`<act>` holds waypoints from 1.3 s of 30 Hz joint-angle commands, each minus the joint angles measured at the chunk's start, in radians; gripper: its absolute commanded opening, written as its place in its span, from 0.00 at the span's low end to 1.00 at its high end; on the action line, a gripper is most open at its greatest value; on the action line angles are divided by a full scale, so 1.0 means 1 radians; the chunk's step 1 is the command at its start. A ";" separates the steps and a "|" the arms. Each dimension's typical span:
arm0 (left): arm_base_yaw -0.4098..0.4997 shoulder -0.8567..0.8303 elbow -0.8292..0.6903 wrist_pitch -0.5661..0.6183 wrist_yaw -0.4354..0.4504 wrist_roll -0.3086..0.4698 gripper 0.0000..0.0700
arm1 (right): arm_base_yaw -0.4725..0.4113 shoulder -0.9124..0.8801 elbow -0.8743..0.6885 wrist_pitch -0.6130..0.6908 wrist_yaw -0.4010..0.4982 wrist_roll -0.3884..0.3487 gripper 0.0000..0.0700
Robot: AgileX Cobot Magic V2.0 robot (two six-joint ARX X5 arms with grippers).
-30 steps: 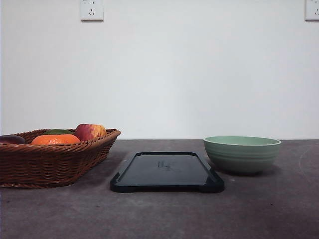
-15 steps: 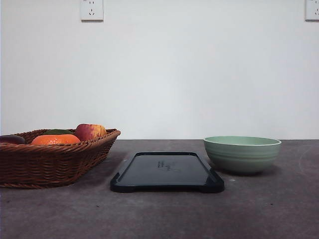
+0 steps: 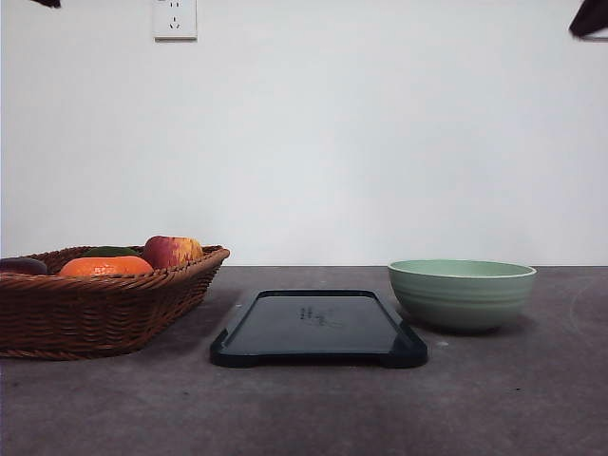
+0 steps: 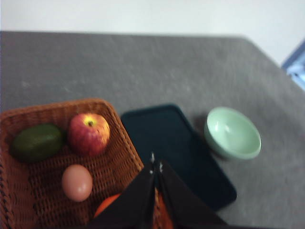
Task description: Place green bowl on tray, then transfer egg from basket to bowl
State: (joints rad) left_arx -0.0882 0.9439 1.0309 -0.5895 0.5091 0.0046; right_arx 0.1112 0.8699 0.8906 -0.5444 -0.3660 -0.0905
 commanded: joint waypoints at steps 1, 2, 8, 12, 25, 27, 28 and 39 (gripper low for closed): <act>-0.013 0.013 0.026 -0.001 0.011 0.089 0.00 | 0.010 0.018 0.019 -0.005 -0.001 -0.051 0.01; -0.020 0.016 0.026 -0.001 0.011 0.097 0.00 | 0.014 0.025 0.019 -0.011 0.000 -0.061 0.02; -0.035 0.018 0.026 0.004 0.011 0.118 0.48 | 0.018 0.032 0.019 -0.011 0.005 -0.070 0.48; -0.035 0.018 0.026 0.007 0.011 0.118 0.50 | 0.018 0.033 0.019 -0.012 0.037 -0.046 0.49; -0.035 0.019 0.026 0.008 0.011 0.083 0.50 | 0.012 0.266 0.173 -0.201 0.138 0.165 0.49; -0.035 0.019 0.026 0.008 0.011 0.083 0.50 | 0.004 0.329 0.220 -0.239 0.139 0.170 0.49; -0.035 0.019 0.026 0.008 0.011 0.083 0.50 | -0.001 0.363 0.245 -0.259 0.139 0.169 0.49; -0.035 0.019 0.026 0.007 0.011 0.083 0.50 | -0.005 0.666 0.415 -0.297 0.138 0.161 0.48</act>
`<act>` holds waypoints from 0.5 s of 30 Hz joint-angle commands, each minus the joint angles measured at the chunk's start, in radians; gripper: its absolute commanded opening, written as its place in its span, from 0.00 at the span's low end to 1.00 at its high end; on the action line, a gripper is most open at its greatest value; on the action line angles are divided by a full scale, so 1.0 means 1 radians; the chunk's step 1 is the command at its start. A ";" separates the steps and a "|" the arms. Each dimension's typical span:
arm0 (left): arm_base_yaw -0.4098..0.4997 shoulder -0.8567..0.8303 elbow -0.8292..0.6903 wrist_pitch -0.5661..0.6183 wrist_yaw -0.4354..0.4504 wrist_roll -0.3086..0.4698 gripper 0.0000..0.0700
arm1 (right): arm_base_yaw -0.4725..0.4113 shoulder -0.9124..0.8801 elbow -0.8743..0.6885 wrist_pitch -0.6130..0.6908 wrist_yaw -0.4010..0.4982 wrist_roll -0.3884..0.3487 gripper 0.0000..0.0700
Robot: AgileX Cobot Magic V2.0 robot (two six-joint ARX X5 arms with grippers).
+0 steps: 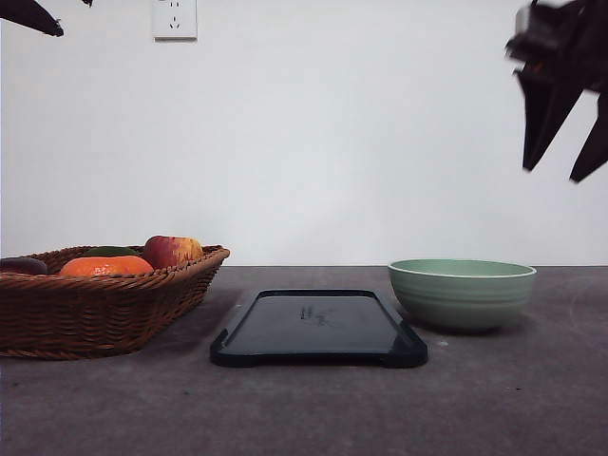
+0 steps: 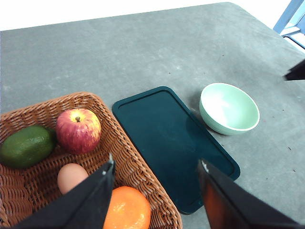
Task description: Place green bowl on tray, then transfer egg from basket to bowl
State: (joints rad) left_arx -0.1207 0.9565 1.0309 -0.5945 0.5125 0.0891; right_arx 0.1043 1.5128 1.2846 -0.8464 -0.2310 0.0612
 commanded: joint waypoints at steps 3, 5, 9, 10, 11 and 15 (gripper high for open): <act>-0.002 0.006 0.026 0.012 0.008 -0.001 0.50 | 0.002 0.079 0.032 0.014 0.004 0.003 0.48; -0.002 0.006 0.026 0.012 0.008 -0.001 0.50 | 0.002 0.111 0.033 0.027 0.004 0.000 0.48; -0.002 0.006 0.026 0.012 0.008 -0.001 0.50 | 0.002 0.160 0.033 0.055 0.003 -0.002 0.48; -0.002 0.006 0.026 0.012 0.008 -0.001 0.50 | 0.002 0.171 0.033 0.062 0.003 -0.002 0.48; -0.002 0.006 0.026 0.012 0.008 -0.001 0.50 | 0.002 0.183 0.033 0.068 0.003 -0.002 0.48; -0.002 0.006 0.026 0.012 0.008 -0.001 0.50 | 0.002 0.224 0.033 0.083 0.003 -0.002 0.47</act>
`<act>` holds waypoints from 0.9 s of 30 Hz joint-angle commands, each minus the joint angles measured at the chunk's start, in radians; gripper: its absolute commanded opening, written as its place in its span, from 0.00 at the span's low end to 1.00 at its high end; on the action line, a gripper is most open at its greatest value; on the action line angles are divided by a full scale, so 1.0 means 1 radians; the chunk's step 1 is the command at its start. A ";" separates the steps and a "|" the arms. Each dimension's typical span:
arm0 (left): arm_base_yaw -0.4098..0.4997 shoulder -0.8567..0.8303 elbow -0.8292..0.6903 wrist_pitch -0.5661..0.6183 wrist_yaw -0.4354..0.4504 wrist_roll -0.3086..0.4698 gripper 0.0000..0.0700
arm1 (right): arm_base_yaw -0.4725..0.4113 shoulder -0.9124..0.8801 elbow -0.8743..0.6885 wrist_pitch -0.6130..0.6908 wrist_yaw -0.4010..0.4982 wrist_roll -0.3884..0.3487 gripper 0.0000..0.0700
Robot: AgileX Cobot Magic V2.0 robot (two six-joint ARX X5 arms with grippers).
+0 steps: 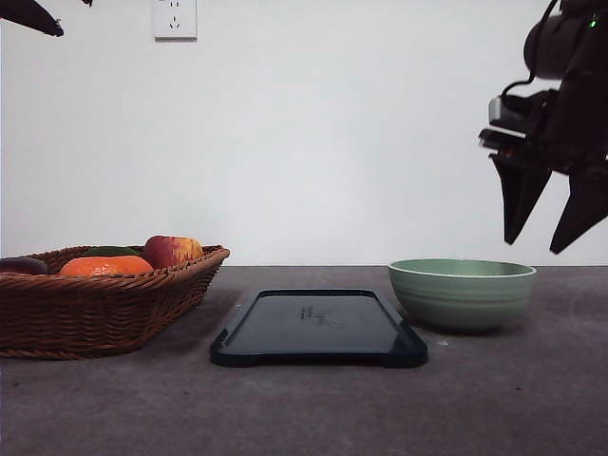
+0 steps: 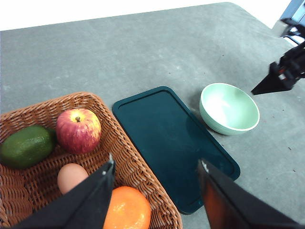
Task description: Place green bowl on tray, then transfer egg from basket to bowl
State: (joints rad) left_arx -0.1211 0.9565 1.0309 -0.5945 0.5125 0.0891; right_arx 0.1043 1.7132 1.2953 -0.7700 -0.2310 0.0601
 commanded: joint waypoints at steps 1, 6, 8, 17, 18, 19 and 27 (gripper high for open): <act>-0.002 0.006 0.026 0.012 0.008 -0.001 0.50 | 0.002 0.032 0.022 0.010 0.003 -0.001 0.47; -0.002 0.006 0.026 0.012 0.008 -0.001 0.50 | 0.002 0.064 0.022 0.025 -0.001 -0.002 0.30; -0.002 0.006 0.026 0.012 0.008 -0.001 0.50 | 0.002 0.077 0.022 0.031 -0.004 -0.002 0.20; -0.002 0.007 0.026 0.011 0.008 -0.001 0.50 | 0.002 0.106 0.024 0.020 -0.005 -0.003 0.00; -0.002 0.007 0.026 0.011 0.008 -0.001 0.50 | 0.002 0.106 0.027 0.014 -0.005 -0.003 0.00; -0.002 0.007 0.026 0.011 0.008 -0.001 0.50 | 0.002 0.106 0.033 0.002 -0.006 -0.003 0.00; -0.002 0.009 0.026 0.011 0.008 -0.001 0.50 | 0.023 0.106 0.171 -0.163 -0.035 -0.004 0.00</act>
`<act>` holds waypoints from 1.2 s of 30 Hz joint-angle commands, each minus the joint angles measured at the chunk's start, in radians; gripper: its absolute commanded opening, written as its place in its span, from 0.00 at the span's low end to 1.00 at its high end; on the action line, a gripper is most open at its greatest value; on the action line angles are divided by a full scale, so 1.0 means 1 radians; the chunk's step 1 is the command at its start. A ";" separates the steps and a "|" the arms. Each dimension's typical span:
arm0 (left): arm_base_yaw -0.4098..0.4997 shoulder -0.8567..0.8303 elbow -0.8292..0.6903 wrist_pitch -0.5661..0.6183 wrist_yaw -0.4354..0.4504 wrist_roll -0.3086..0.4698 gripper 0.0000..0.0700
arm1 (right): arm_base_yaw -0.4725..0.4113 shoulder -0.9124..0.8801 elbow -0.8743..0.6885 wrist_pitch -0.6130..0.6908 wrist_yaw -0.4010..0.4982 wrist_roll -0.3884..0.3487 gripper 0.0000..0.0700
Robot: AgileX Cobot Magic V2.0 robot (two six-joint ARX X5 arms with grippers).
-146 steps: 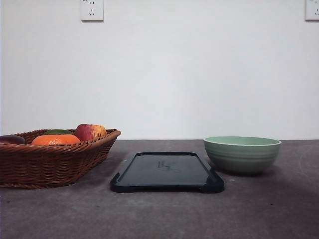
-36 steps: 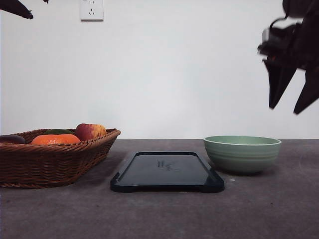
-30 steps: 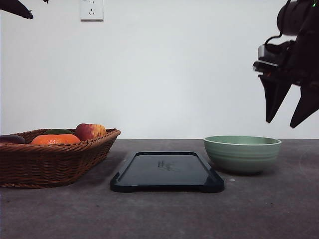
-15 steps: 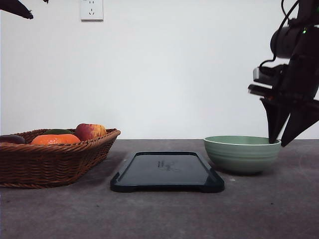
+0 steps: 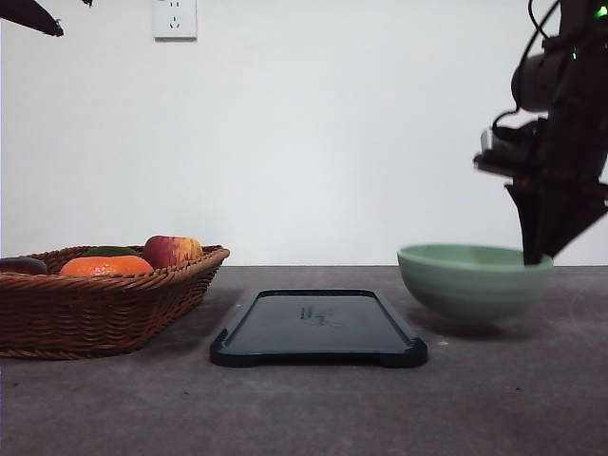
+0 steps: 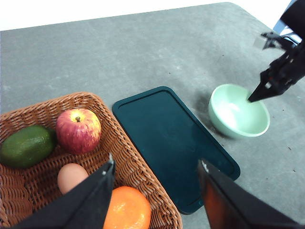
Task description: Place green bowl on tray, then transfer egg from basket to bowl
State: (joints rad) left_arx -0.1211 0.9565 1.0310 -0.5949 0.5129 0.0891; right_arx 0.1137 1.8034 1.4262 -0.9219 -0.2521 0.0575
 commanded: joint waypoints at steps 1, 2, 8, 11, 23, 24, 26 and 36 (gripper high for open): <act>-0.002 0.009 0.026 0.011 0.008 -0.001 0.50 | 0.020 0.016 0.065 -0.035 -0.017 -0.001 0.00; -0.002 0.010 0.026 0.011 0.008 -0.001 0.50 | 0.031 0.016 0.092 -0.061 -0.018 -0.001 0.00; -0.002 0.011 0.026 0.011 0.008 -0.001 0.50 | 0.128 0.017 0.229 -0.133 -0.017 -0.001 0.00; -0.002 0.011 0.026 0.011 0.008 -0.001 0.50 | 0.189 0.033 0.285 -0.130 -0.009 0.006 0.00; -0.002 0.011 0.026 0.011 0.008 -0.001 0.50 | 0.338 0.224 0.454 -0.129 0.029 0.022 0.00; -0.002 0.011 0.026 0.011 0.008 -0.001 0.50 | 0.341 0.236 0.454 -0.126 0.035 0.022 0.00; -0.002 0.011 0.026 0.011 0.008 -0.001 0.50 | 0.346 0.260 0.454 -0.121 0.050 0.021 0.00; -0.002 0.011 0.026 0.011 0.008 -0.003 0.50 | 0.347 0.334 0.454 -0.077 0.083 0.019 0.00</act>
State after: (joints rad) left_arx -0.1211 0.9573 1.0313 -0.5949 0.5129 0.0891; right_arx 0.4526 2.1118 1.8507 -1.0068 -0.1717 0.0682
